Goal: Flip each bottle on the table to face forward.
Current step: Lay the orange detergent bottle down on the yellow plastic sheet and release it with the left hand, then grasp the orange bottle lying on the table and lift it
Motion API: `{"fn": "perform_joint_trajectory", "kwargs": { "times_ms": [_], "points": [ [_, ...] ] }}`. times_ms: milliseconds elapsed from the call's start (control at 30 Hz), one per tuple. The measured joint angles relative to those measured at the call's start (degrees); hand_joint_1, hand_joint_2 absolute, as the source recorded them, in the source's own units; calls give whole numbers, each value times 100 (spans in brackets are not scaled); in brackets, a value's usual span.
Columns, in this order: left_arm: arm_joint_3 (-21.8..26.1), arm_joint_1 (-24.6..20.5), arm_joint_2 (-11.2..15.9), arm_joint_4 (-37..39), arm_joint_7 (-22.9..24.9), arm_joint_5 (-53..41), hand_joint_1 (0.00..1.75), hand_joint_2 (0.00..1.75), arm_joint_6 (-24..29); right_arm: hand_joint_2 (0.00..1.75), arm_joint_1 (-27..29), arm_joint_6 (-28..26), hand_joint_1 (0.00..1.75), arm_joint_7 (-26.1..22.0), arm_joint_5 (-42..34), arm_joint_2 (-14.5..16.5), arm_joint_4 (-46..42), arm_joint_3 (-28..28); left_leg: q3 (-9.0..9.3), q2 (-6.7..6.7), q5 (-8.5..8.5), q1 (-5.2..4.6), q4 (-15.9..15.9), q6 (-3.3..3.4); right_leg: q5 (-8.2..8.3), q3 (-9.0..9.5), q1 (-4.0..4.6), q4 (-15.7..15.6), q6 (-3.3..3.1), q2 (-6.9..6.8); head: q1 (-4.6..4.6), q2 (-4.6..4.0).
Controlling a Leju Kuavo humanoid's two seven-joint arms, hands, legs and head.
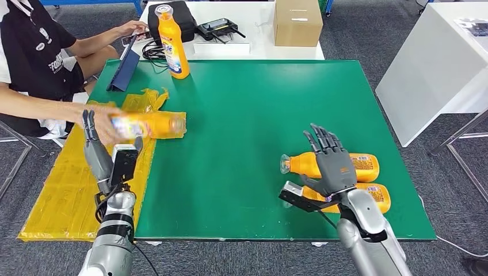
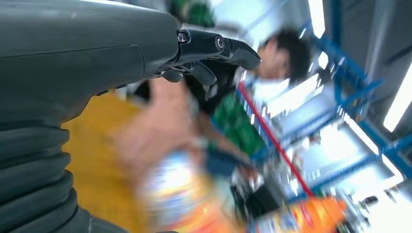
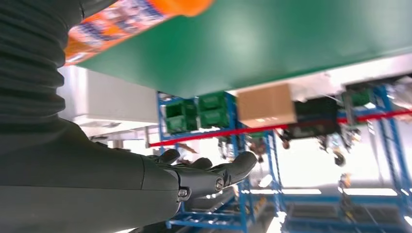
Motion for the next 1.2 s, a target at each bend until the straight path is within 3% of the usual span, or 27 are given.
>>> {"fn": "perform_joint_trajectory", "kwargs": {
  "times_ms": [100, 233, 400, 700, 900, 1100, 1200],
  "points": [
    [-155, -3, 3, 9, 86, 382, 0, 175, -524, 175, -209, 166, 0, 6, 129, -103, 285, -248, 0, 2, 0, 0, 1, 0, 0, 0, -1, 0, 0, 1, 0, 0],
    [-398, -30, -4, 9, 182, 463, 0, 175, -782, 175, -693, 213, 0, 98, 377, -119, 941, -469, 2, 1, 1, 1, 2, 0, 0, -1, 0, 0, 0, 1, -1, 0],
    [-608, -50, -16, 9, 232, 463, 0, 175, -838, 175, -1072, 195, 0, 127, 482, -94, 1526, -591, 1, 0, 1, 3, 2, 0, 0, -1, 3, 2, 0, 0, -2, 0],
    [-725, -59, -16, 9, 237, 463, 0, 175, -858, 175, -1252, 212, 0, 131, 511, -75, 1909, -631, -1, 0, 1, 1, 2, 1, 0, -1, 1, 1, 0, 0, -1, 0],
    [-888, -156, -25, 43, 243, 444, 0, 175, -831, 175, -1744, 384, 0, 90, 528, 29, 2525, -675, 2, 1, 4, 1, 2, 4, 1, 0, 1, 2, 0, 0, -1, 0],
    [-986, -256, -25, 139, 198, 622, 0, 175, -792, 175, -2200, 1297, 0, -858, -214, 76, 3234, -675, 3, 0, 4, 3, 3, 4, 1, 0, 3, 3, 0, -1, -2, 0],
    [-986, -293, -23, 204, 159, 676, 0, 175, -755, 175, -2332, 1508, 0, -1138, -468, 54, 3463, -675, 1, 0, 4, 3, 3, 4, 1, -1, 3, 3, 0, -1, -2, 0]
  ]
}}
